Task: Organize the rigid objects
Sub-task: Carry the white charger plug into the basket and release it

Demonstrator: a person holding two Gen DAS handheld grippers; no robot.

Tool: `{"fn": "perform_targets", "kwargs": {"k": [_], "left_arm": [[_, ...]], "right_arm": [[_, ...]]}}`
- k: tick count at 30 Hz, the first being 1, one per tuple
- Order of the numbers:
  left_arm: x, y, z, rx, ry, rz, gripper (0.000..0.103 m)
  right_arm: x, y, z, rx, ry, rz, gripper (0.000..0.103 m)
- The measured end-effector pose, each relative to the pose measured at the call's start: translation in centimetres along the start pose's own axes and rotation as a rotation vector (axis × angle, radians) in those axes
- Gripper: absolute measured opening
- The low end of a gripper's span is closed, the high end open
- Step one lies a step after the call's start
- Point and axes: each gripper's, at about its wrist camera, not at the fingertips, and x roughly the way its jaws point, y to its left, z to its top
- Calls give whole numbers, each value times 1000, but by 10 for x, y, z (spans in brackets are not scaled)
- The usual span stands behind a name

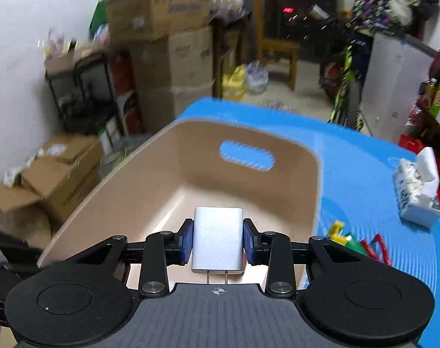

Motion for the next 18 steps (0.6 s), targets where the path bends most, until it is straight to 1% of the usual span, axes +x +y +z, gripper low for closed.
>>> {"fn": "perform_targets", "kwargs": {"k": [6,10,12,13,15,18], "left_arm": [[0,0,0,6,2,2,6],[0,0,0,5,1,2,6],[0,0,0,6,1,2,6],[0,0,1,6,2,3,6],[0,0,1,8,4,5,6],[0,0,1,7,4,5,7]], "right_arm": [[27,19,-12,-59,141,7,42],[43,23,-17,-80,239,4,42],[46,22,-21,-85,267,4,43],[45,22,-21,-81,265,6,46],[39,20,-20,-65,235,16,59],[24,15,-17,-47,174,25,60]]}}
